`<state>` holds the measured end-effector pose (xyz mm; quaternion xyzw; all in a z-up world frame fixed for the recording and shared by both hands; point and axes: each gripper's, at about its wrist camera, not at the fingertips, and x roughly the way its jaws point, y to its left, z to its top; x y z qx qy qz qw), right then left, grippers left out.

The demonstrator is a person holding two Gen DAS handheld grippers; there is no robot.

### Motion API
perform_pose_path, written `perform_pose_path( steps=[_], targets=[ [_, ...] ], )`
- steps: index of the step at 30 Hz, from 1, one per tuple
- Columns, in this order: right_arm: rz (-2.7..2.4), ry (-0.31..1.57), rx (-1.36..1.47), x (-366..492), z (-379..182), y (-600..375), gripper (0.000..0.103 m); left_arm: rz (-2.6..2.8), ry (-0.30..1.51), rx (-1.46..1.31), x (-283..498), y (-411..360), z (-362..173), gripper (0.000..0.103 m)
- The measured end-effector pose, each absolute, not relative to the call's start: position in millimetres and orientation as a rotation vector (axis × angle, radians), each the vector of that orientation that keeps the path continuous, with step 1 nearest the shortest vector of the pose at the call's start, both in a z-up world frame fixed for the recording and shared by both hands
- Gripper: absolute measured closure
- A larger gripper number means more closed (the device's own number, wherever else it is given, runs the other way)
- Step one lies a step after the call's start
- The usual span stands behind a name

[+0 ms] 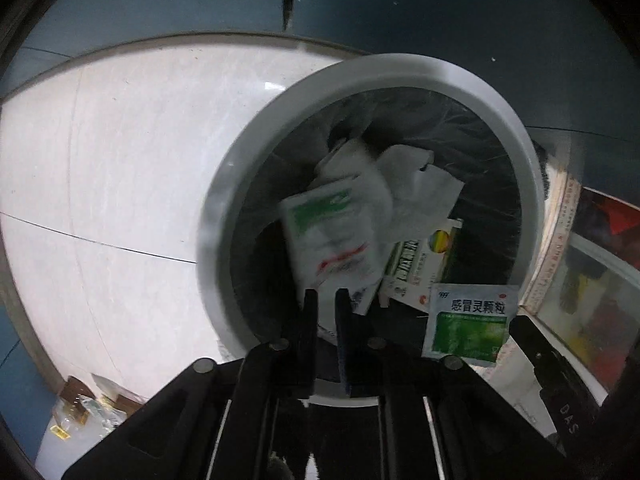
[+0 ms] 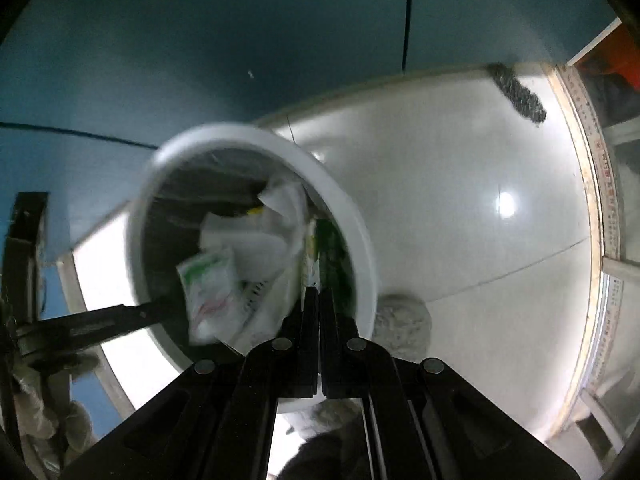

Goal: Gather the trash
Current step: 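Lower both sachets over the bin and open both tools, then raise both tools back toward the counter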

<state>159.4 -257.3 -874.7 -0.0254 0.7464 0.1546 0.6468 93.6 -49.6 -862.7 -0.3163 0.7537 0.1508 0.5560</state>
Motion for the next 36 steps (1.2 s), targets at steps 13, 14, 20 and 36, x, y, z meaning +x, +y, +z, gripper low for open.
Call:
perform_pose_path(
  steps=[13, 14, 20, 36],
  targets=[
    [0.36, 1.613, -0.343, 144.4, -818.3, -247.6, 0.0, 0.49, 1.638, -0.405, 60.0, -43.6, -768.4, 0.002],
    [0.36, 1.604, -0.368, 140.1, -809.5, -245.9, 0.0, 0.49, 1.632, -0.405, 57.8, -44.8, -761.3, 0.002],
    [0.366, 1.562, -0.398, 124.5, -754.6, -244.1, 0.0, 0.48, 1.588, -0.43, 41.2, -55.4, -691.0, 0.002],
    [0.411, 1.396, -0.325, 87.5, -444.7, -263.0, 0.0, 0.41, 1.425, -0.434, 6.6, -82.8, -424.6, 0.002]
  ],
)
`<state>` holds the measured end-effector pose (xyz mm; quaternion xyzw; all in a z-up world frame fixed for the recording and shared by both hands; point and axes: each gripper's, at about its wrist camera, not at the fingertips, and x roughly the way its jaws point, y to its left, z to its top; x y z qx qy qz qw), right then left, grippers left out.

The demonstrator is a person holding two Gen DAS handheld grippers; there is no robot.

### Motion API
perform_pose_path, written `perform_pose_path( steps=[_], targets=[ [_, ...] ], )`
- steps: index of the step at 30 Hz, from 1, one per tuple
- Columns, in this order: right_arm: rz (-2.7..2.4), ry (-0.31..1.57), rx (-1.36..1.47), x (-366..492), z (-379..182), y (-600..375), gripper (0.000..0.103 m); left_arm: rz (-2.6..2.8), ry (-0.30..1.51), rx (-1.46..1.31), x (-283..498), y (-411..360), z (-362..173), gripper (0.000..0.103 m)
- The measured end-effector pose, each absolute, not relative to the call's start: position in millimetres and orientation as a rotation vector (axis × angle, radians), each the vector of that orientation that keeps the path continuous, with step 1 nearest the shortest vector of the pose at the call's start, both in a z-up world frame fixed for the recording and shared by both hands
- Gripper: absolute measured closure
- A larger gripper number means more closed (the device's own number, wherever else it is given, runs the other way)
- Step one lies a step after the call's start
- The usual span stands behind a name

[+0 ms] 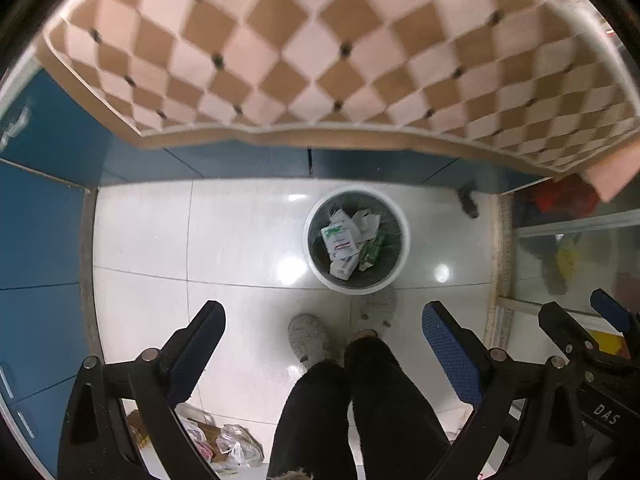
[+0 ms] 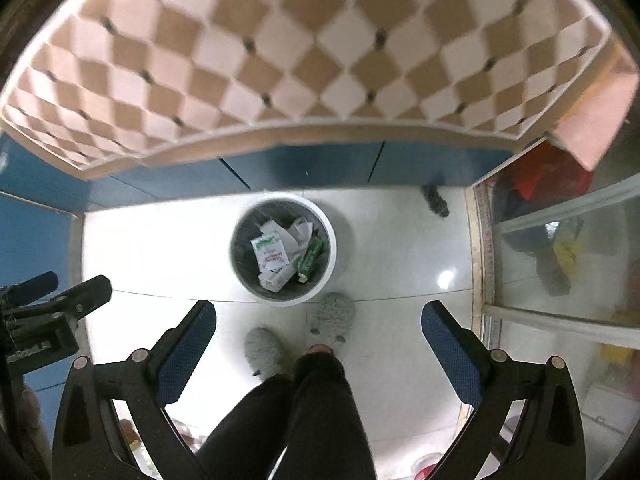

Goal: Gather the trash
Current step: 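Raise both tools back toward the counter, then grasp the red wrapper with the right tool while the left grasps the green clip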

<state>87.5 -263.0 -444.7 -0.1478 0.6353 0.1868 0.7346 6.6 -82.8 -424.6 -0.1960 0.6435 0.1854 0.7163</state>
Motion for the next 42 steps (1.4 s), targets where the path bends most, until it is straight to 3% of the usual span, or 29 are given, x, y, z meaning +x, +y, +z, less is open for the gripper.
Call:
perform_pose_path(
  steps=[9, 18, 27, 34, 36, 42],
  targets=[
    [0.443, 1.35, -0.286, 58.6, -304.6, -269.5, 0.0, 0.38, 1.372, -0.45, -21.2, -93.6, -315.7, 0.002],
    [0.503, 1.309, -0.225, 49.3, -233.7, -267.9, 0.0, 0.403, 1.229, -0.35, -15.0, -87.4, -240.0, 0.002],
    [0.499, 1.26, -0.121, 178.8, -225.9, -239.9, 0.0, 0.594, 1.145, -0.296, 85.3, -29.4, -231.0, 0.0],
    [0.465, 1.32, -0.169, 324.4, -305.3, -175.4, 0.0, 0.78, 1.236, -0.321, 159.7, 16.0, -263.4, 0.0],
    [0.481, 1.352, -0.192, 352.9, -334.6, -152.1, 0.007, 0.81, 1.271, -0.32, 181.0, 24.2, -276.8, 0.0],
    [0.56, 1.167, -0.407, 353.2, -347.3, -108.9, 0.051, 0.812, 1.314, -0.376, 245.3, 41.6, -301.2, 0.0]
  ],
)
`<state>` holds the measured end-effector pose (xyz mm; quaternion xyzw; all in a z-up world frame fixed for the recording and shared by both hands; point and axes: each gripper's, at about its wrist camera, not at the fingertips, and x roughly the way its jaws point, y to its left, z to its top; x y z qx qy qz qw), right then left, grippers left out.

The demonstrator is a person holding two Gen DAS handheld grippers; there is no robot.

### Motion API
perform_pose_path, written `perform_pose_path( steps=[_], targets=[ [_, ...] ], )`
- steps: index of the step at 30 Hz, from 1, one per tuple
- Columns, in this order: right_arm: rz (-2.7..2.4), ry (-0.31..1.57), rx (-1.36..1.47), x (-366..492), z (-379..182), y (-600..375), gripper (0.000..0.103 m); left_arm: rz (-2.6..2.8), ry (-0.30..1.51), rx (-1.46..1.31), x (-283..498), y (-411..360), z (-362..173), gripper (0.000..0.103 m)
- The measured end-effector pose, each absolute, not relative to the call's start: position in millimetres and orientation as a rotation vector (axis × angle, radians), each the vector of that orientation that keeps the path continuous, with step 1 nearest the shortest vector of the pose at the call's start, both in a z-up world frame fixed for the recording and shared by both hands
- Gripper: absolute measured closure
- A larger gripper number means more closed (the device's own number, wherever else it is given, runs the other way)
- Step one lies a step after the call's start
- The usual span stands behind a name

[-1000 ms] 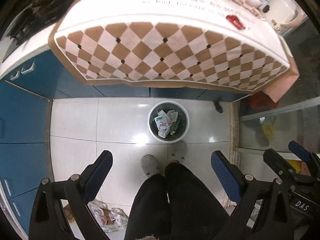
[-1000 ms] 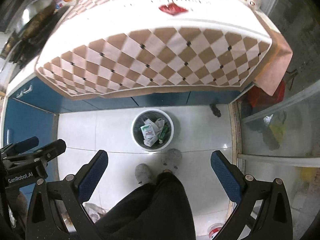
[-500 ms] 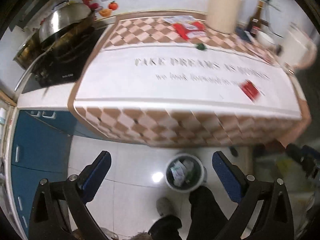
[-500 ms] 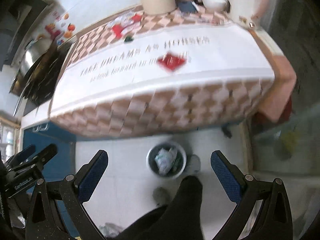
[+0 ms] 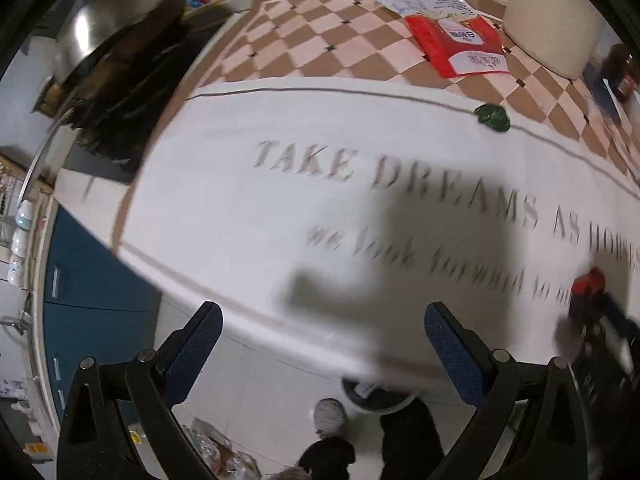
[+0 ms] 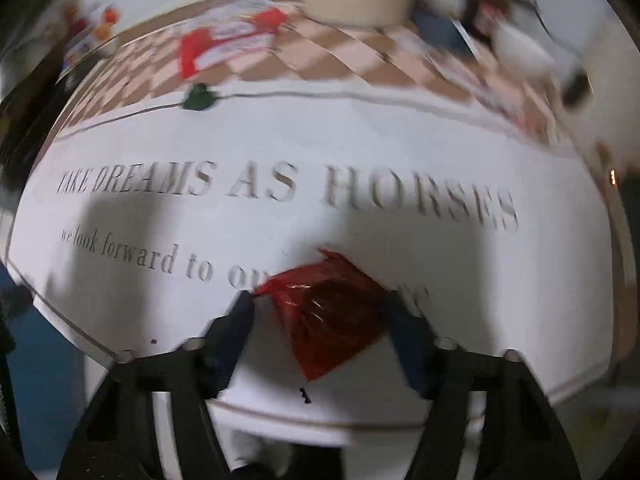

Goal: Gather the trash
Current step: 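Grasp the red wrapper with the right tool while the left grasps the green clip, then lower the red wrapper and green clip over the bin and open both tools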

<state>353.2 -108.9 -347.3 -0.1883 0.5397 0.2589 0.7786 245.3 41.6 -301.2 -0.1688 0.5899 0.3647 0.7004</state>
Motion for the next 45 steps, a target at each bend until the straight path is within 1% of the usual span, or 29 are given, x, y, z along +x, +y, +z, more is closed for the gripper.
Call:
perform_pose_path(
  steps=[2, 4, 6, 7, 8, 10, 12, 13, 14, 16, 17, 21, 24, 32, 35, 38, 42, 45],
  targets=[
    [0.599, 1.139, -0.409, 357.8, -347.2, -107.9, 0.069, 0.792, 1.311, -0.401, 267.2, 45.4, -306.1, 0.0],
    [0.62, 1.15, -0.352, 375.6, -345.2, -114.5, 0.074, 0.743, 1.293, -0.443, 298.3, 50.5, -312.1, 0.0],
    [0.607, 1.15, -0.305, 395.0, -341.6, -122.5, 0.076, 0.68, 1.262, -0.49, 328.8, 56.6, -317.3, 0.001],
    [0.589, 1.151, -0.271, 413.6, -338.5, -128.0, 0.076, 0.66, 1.253, -0.503, 340.9, 59.2, -319.6, 0.006],
    [0.578, 1.155, -0.256, 424.8, -337.7, -131.0, 0.076, 0.642, 1.244, -0.511, 353.9, 62.3, -321.5, 0.013],
    [0.538, 1.155, -0.213, 458.0, -334.7, -138.7, 0.077, 0.605, 1.231, -0.51, 379.0, 66.4, -325.7, 0.025],
    [0.507, 1.151, -0.198, 478.7, -336.4, -142.7, 0.078, 0.589, 1.23, -0.488, 396.9, 68.1, -328.8, 0.026],
    [0.489, 1.152, -0.184, 494.2, -338.3, -143.7, 0.089, 0.579, 1.23, -0.471, 405.8, 68.1, -331.2, 0.033],
    [0.479, 1.155, -0.178, 502.7, -340.5, -144.8, 0.09, 0.577, 1.24, -0.447, 412.8, 67.8, -334.3, 0.053],
    [0.457, 1.155, -0.157, 520.4, -343.3, -147.1, 0.09, 0.569, 1.241, -0.425, 418.3, 66.9, -336.0, 0.072],
    [0.449, 1.155, -0.152, 528.1, -345.1, -146.8, 0.09, 0.56, 1.243, -0.42, 419.2, 66.6, -335.3, 0.077],
    [0.445, 1.148, -0.134, 535.3, -345.5, -146.5, 0.09, 0.577, 1.234, -0.388, 412.9, 63.7, -332.4, 0.078],
    [0.454, 1.143, -0.12, 525.2, -340.7, -149.9, 0.091, 0.596, 1.212, -0.357, 398.2, 58.1, -323.3, 0.079],
    [0.495, 1.118, -0.074, 483.7, -312.7, -157.5, 0.093, 0.591, 1.089, -0.251, 328.6, 19.0, -262.1, 0.079],
    [0.524, 1.119, -0.041, 453.4, -295.9, -163.8, 0.094, 0.579, 1.052, -0.223, 302.8, 10.8, -247.1, 0.079],
    [0.546, 1.106, -0.028, 413.0, -276.2, -169.9, 0.094, 0.54, 1.03, -0.232, 251.2, -1.6, -237.8, 0.079],
    [0.562, 1.11, 0.001, 346.2, -257.9, -182.9, 0.094, 0.507, 1.022, -0.213, 198.4, -15.2, -240.1, 0.079],
    [0.551, 1.118, 0.011, 290.5, -255.0, -193.4, 0.094, 0.474, 1.022, -0.192, 152.9, -28.0, -254.0, 0.079]
  ],
)
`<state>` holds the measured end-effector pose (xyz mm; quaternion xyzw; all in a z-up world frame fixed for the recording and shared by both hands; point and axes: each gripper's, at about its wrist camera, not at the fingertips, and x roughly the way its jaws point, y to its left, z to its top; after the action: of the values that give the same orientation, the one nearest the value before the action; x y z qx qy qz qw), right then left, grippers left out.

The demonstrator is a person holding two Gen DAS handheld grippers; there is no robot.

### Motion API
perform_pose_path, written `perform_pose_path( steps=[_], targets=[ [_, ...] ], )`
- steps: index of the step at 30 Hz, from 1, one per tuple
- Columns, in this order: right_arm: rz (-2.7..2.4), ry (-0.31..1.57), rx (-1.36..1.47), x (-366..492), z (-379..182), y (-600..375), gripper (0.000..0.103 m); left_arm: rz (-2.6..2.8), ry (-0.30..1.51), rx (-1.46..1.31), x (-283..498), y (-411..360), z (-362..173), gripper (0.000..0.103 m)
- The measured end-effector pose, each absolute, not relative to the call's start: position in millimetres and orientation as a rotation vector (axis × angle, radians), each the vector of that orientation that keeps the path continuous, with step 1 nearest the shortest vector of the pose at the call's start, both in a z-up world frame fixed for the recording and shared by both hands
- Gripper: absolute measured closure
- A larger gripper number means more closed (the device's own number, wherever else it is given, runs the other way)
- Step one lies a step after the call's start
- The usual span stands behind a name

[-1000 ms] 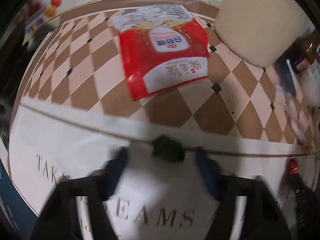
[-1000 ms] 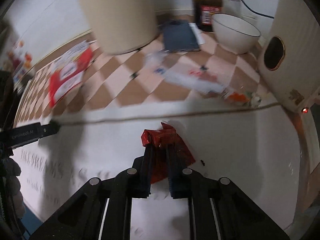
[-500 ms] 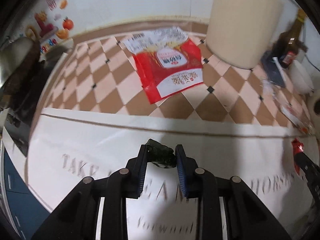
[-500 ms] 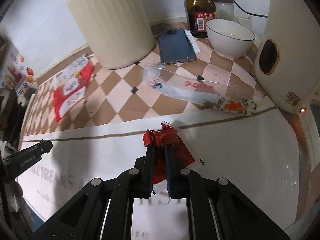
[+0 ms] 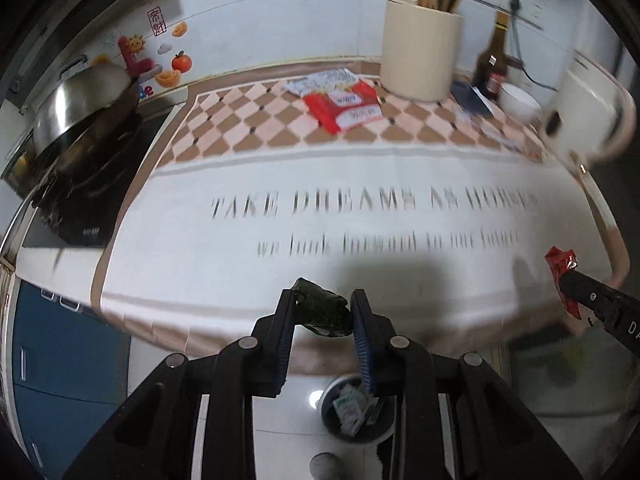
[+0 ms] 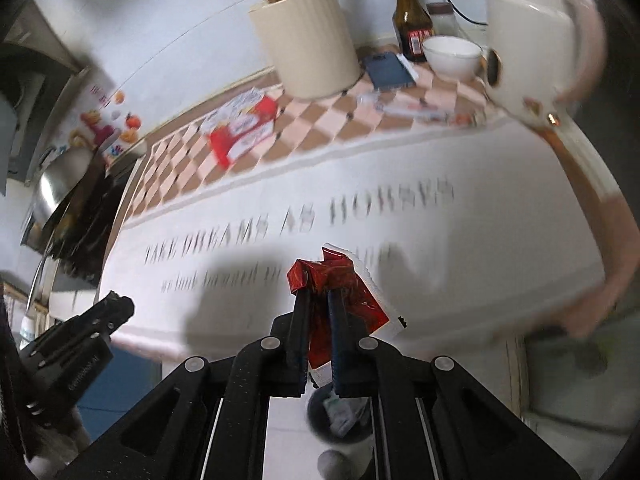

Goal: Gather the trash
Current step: 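Lower the red wrapper and green clip over the bin and open both tools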

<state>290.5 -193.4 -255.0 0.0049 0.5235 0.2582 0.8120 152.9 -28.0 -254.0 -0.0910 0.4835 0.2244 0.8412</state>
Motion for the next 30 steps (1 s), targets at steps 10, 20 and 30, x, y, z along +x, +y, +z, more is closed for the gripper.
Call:
perform_pose_path(
  steps=[10, 20, 30],
  targets=[
    [0.44, 1.282, 0.014, 161.5, -378.6, -231.2, 0.095, 0.407, 1.206, -0.214, 81.6, -60.7, -390.6, 0.079],
    [0.343, 1.489, 0.048, 124.8, -612.6, -262.8, 0.095, 0.379, 1.384, -0.198, 73.9, -78.7, -623.5, 0.079],
    [0.413, 1.635, 0.215, 128.7, -801.6, -264.5, 0.095, 0.338, 1.459, -0.206, 73.0, -101.0, -762.9, 0.078]
  ],
)
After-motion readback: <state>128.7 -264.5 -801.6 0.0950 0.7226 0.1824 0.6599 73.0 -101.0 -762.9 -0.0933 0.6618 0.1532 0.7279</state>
